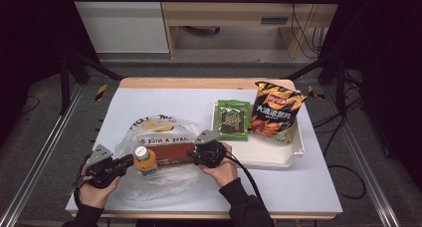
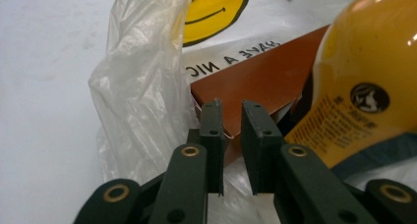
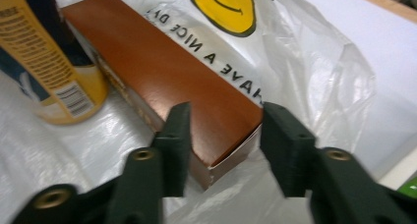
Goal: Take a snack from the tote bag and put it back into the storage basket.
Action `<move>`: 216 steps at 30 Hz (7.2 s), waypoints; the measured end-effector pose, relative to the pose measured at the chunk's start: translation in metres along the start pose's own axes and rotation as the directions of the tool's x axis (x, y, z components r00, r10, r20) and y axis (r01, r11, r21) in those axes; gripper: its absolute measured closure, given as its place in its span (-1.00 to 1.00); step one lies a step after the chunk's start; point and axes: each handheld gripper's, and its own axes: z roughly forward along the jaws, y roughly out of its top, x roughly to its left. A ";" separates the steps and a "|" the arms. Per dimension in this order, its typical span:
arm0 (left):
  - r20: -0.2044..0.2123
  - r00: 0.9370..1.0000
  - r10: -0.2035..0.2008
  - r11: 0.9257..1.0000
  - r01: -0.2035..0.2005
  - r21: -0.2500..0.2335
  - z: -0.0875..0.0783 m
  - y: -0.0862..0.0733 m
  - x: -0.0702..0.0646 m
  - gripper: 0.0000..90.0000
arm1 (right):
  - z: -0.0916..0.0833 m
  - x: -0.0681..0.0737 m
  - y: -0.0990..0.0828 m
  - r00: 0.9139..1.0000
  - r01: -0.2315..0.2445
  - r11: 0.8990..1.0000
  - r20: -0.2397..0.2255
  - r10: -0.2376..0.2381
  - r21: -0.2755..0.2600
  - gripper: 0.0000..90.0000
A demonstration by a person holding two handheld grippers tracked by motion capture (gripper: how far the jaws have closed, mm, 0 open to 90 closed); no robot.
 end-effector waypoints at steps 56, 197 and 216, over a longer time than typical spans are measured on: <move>-0.053 0.998 -0.036 0.998 0.039 0.052 0.022 -0.009 0.023 0.69 | 0.030 0.027 0.000 0.996 0.032 0.999 -0.084 -0.031 0.010 -0.16; -0.099 0.993 -0.069 0.981 0.049 -0.188 -0.035 0.024 0.017 -0.13 | -0.157 -0.082 -0.019 0.998 -0.056 0.983 0.001 0.057 -0.173 -0.03; -0.107 0.992 -0.073 0.983 0.054 -0.174 -0.030 0.023 0.020 -0.13 | -0.175 -0.111 -0.066 0.994 -0.096 0.989 0.050 0.101 -0.109 -0.03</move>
